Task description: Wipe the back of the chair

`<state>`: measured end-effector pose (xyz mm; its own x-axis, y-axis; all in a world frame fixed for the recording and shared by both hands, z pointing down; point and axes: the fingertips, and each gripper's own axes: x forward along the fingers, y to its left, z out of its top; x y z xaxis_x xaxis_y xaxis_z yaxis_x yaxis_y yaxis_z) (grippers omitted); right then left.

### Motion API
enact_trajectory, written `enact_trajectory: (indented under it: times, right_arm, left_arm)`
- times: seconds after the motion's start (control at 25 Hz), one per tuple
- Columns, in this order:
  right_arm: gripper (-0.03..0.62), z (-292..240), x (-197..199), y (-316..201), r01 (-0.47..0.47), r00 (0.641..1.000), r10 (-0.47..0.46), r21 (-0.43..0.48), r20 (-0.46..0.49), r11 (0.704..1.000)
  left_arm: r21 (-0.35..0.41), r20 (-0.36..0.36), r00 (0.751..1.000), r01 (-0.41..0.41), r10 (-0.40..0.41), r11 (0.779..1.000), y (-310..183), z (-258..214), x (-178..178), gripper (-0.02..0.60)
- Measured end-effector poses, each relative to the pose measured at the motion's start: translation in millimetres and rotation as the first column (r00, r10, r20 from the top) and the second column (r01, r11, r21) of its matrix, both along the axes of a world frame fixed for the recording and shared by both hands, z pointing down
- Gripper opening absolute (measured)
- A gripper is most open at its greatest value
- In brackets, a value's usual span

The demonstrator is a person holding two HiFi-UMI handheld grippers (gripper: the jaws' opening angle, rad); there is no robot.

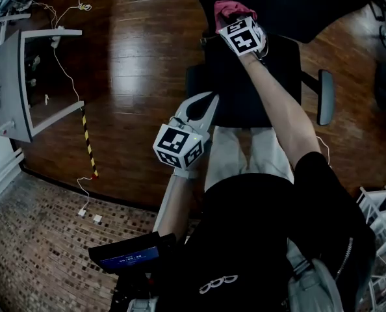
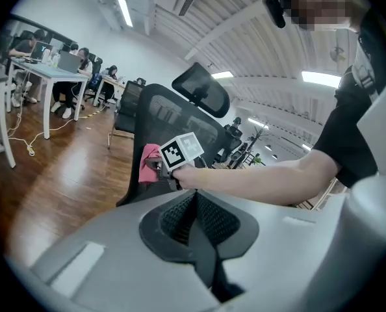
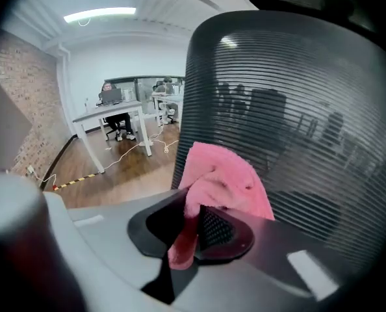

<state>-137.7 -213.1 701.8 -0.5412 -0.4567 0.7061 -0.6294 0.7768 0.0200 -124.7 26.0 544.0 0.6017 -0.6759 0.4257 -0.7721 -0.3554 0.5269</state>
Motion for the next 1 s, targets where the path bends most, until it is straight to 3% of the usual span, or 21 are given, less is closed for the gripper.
enact_trajectory:
  times: [0.2, 0.44, 0.72, 1.0]
  right_arm:
    - [0.041, 7.3, -42.7, 17.0, 0.062, 0.998, -0.061, -0.015, 0.024, 0.998]
    - [0.041, 22.2, -71.7, 38.1, 0.144, 0.989, -0.144, -0.043, 0.021, 0.989]
    - [0.041, 32.9, -24.7, 26.6, 0.086, 0.996, -0.085, -0.059, 0.02, 0.995]
    - [0.041, 31.2, 63.5, 4.5, -0.035, 0.999, 0.037, -0.059, 0.025, 0.998]
  left_arm:
    - [-0.024, 0.002, 0.999, 0.041, -0.041, 0.999, 12.1, 10.6, -21.4, -0.008]
    - [-0.027, 0.004, 1.0, 0.025, -0.025, 0.999, 14.4, 11.6, -20.9, -0.008]
    - [-0.045, 0.015, 1.0, -0.006, 0.007, 0.999, 15.1, 17.2, -2.9, -0.008]
    - [-0.05, 0.026, 0.997, -0.078, 0.079, 0.996, 10.2, 17.0, 38.1, -0.008]
